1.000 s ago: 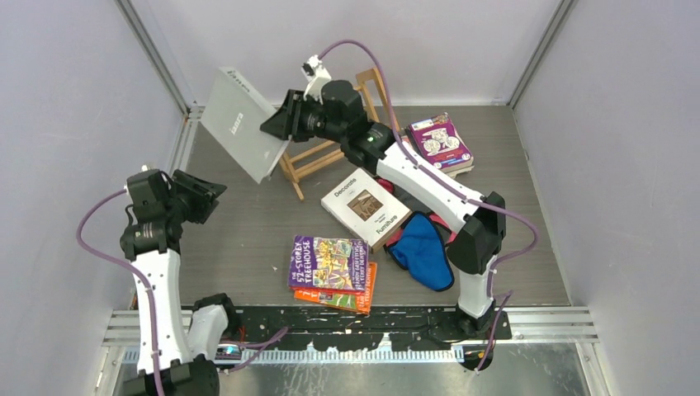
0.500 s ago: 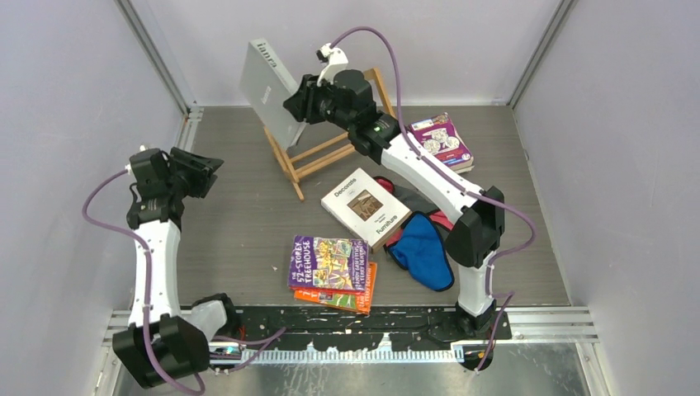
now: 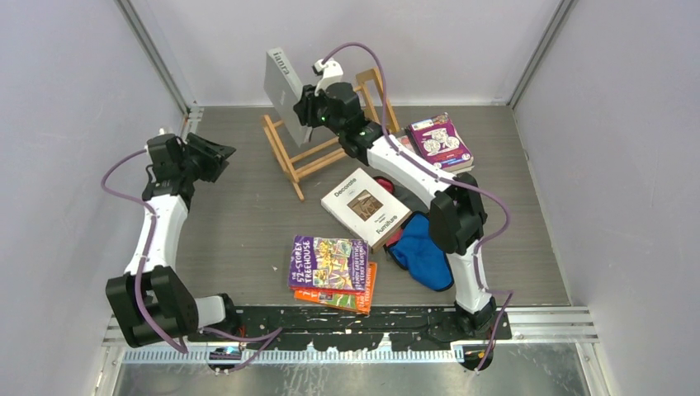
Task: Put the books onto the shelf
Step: Place the book on the shelf.
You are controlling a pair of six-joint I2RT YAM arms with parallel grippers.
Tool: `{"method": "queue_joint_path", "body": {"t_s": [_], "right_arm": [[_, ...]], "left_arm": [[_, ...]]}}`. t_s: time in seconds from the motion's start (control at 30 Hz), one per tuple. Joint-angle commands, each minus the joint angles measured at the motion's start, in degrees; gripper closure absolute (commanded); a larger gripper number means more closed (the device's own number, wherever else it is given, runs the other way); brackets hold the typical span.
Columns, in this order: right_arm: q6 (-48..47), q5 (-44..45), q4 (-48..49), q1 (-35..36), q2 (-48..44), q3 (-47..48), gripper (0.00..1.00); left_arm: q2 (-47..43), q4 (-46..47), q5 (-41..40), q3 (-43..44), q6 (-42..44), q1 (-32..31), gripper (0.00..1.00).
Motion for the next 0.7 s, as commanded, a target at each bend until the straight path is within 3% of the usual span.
{"method": "queue_joint_path", "body": {"t_s": [0.0, 0.4, 0.5, 0.67], "right_arm": [[-1.87, 0.97, 9.17, 0.17, 1.43, -1.7, 0.83], [-3.33, 2.74, 17.94, 2.76, 2.99, -10.81, 0.8], [-4.01, 3.79, 18.74, 4.2, 2.51, -12.94, 0.73], [-5.3, 6.52, 18.82, 6.61, 1.77, -15.63, 0.53]], "left_arm": [[1.51, 8.01, -0.22, 2.13, 2.43, -2.41, 0.52], [6.34, 13.78, -1.03, -0.49, 2.51, -4.81, 0.53], [6.33, 13.78, -1.29, -0.9, 2.18, -4.99, 0.53], [6.02, 13.74, -1.58, -0.81, 2.16, -5.42, 0.53]]}}
